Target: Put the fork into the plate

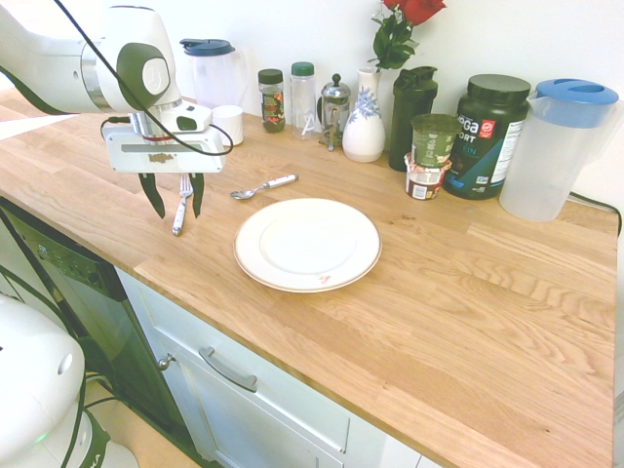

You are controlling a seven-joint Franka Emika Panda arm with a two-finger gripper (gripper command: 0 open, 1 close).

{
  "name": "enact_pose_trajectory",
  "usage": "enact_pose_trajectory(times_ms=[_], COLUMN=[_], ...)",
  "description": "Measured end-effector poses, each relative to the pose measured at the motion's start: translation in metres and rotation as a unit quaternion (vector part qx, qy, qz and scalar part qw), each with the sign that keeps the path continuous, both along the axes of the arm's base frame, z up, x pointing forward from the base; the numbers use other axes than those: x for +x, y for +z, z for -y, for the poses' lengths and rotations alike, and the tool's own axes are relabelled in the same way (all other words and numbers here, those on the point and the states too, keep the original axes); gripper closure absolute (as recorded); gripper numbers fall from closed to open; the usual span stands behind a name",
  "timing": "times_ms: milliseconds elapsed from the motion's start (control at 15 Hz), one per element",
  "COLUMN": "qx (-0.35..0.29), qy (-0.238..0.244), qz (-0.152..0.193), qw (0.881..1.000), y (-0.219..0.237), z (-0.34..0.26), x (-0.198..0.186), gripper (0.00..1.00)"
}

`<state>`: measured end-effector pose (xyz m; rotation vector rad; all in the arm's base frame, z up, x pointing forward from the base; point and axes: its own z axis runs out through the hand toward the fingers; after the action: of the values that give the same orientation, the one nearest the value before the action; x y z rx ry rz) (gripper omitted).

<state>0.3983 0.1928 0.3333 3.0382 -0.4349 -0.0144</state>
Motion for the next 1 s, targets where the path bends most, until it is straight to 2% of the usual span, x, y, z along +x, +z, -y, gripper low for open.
enact_pose_trajectory(times_ms=[1000], qx=[-0.002], qy=[-0.002], qz=[-0.014], qw=[1.000], y=[-0.007], z=[0.001], x=[0.015], gripper=[1.00])
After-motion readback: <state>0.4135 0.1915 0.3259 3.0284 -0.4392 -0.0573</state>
